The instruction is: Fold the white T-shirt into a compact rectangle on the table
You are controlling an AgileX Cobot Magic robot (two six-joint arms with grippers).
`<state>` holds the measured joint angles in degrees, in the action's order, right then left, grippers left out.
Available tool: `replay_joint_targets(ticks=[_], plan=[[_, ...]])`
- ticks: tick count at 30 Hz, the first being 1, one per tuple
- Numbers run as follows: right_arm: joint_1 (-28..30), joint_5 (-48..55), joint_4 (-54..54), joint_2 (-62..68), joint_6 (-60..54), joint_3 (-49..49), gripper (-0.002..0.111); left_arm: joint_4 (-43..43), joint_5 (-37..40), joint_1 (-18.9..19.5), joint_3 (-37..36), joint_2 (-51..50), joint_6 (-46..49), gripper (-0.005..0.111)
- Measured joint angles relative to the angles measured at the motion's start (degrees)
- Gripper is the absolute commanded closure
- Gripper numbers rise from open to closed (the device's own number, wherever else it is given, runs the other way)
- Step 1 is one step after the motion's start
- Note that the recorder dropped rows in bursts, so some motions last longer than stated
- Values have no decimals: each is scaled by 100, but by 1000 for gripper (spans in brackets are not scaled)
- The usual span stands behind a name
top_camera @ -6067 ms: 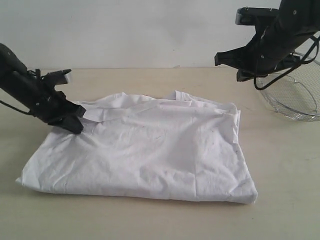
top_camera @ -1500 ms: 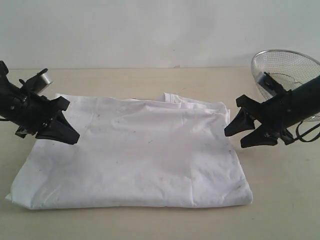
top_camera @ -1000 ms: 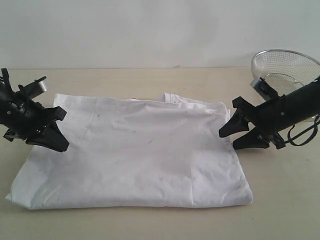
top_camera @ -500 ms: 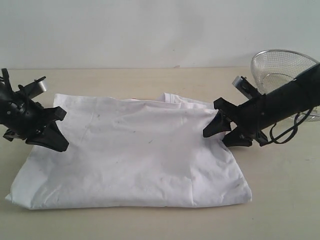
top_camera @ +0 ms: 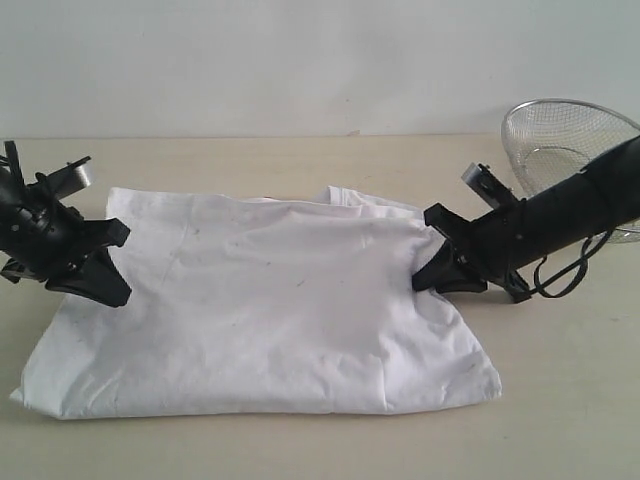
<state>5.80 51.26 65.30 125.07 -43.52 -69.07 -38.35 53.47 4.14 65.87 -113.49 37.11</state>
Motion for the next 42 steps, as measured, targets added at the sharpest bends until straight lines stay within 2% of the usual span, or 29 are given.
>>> replay_joint_targets(ticks=[15,26,32,34,42], plan=[[-9,519,667,56,-462,10,108,31,-14,0,0,0,-44,102],[145,589,184,-911,-243,30,108,169,362,0,0,209,47,102],[120,782,388,-1218,-227,30,109,230,410,0,0,648,47,102],[10,782,472,-1238,-227,30,109,239,424,0,0,746,47,102],[-1154,35,700,-1321,-207,30,109,312,599,0,0,820,2,102]])
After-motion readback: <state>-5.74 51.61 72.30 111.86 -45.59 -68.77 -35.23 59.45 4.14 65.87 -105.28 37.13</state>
